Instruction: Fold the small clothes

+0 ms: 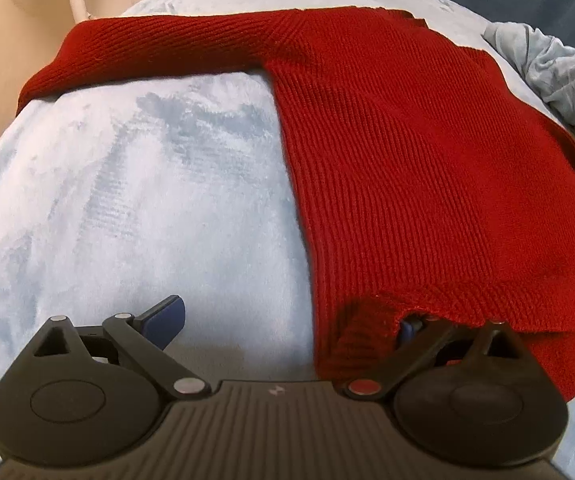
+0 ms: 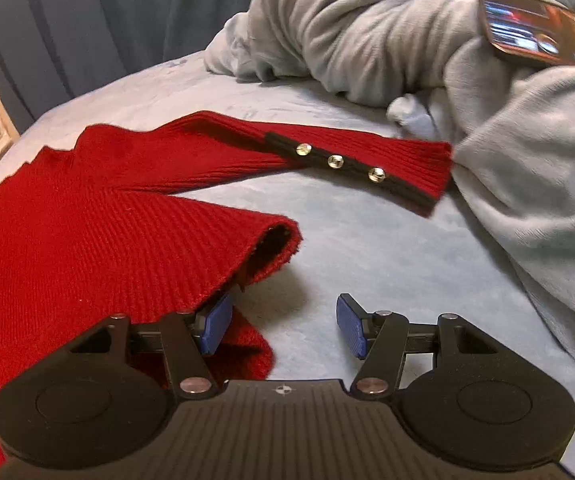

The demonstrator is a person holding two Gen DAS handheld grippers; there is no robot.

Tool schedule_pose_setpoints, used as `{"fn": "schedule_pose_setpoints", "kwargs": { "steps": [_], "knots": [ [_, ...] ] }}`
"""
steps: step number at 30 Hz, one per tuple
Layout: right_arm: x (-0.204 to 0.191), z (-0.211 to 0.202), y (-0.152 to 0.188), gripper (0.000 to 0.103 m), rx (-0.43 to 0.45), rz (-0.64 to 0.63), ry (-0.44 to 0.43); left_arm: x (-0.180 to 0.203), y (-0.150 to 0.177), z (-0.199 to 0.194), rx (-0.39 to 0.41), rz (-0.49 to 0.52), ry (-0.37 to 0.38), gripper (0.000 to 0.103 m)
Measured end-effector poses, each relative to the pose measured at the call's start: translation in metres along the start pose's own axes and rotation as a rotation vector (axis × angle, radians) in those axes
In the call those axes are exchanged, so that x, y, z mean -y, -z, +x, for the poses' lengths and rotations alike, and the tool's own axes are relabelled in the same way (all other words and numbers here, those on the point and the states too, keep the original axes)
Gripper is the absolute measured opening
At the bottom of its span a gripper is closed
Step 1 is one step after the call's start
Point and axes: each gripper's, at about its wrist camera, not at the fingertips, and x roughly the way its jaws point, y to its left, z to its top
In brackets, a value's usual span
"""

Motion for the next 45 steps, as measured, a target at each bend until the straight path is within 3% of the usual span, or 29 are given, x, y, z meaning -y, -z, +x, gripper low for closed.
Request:
{"fn": "schedule_pose_setpoints", "kwargs": {
  "steps": [10, 13, 18, 19, 20, 23, 26, 28, 29, 30, 34, 38, 41, 45],
  "knots": [
    [-0.010, -0.029, 0.019, 0.060, -0.057, -0.084, -0.095, -0.006, -0.008, 0.003, -0.002, -0.057, 0.011, 0.100],
    [-0.016, -0.017, 0.012, 0.060, -0.014, -0.111, -0.034, -0.003, -0.005, 0.001, -0.002, -0.051, 0.008, 0.100],
    [-0.005, 0.020, -0.006, 0.057, -0.004, -0.030, 0.073, 0.000, 0.005, 0.003, -0.027, -0.048, 0.025, 0.101],
    [0.000, 0.023, -0.009, 0.044, -0.009, 0.012, 0.063, 0.002, 0.008, 0.004, -0.042, -0.046, 0.032, 0.101],
    [0.006, 0.024, -0.011, 0.014, -0.017, 0.054, 0.028, 0.005, 0.011, 0.005, -0.052, -0.039, 0.039, 0.101],
    [0.006, 0.017, -0.010, 0.004, -0.005, 0.059, -0.006, 0.014, 0.025, 0.008, -0.081, -0.001, 0.054, 0.101],
    [0.001, 0.007, -0.006, 0.003, 0.002, 0.001, 0.010, 0.030, 0.041, 0.007, -0.077, 0.083, 0.017, 0.101],
    [0.000, -0.002, -0.008, 0.003, 0.020, -0.006, 0.016, 0.036, 0.048, 0.001, -0.042, 0.128, 0.001, 0.079],
    [-0.001, -0.006, -0.011, 0.002, 0.025, -0.011, 0.020, 0.037, 0.051, -0.004, -0.016, 0.152, 0.001, 0.041],
    [-0.003, -0.011, -0.014, 0.002, 0.027, -0.018, 0.021, 0.038, 0.053, -0.010, -0.002, 0.179, 0.025, 0.011],
    [-0.021, -0.044, -0.020, 0.002, 0.032, -0.090, 0.032, 0.036, 0.057, -0.048, 0.106, 0.279, -0.022, 0.010],
    [-0.038, -0.112, -0.018, 0.001, 0.054, -0.171, -0.031, 0.003, 0.051, -0.098, 0.206, 0.323, -0.075, 0.008],
    [-0.051, -0.167, 0.003, 0.001, 0.057, -0.217, -0.072, -0.037, 0.054, -0.134, 0.251, 0.319, -0.113, 0.006],
    [-0.063, -0.227, 0.052, 0.001, 0.007, -0.217, -0.116, -0.083, 0.080, -0.172, 0.254, 0.309, -0.148, 0.004]
  ]
}}
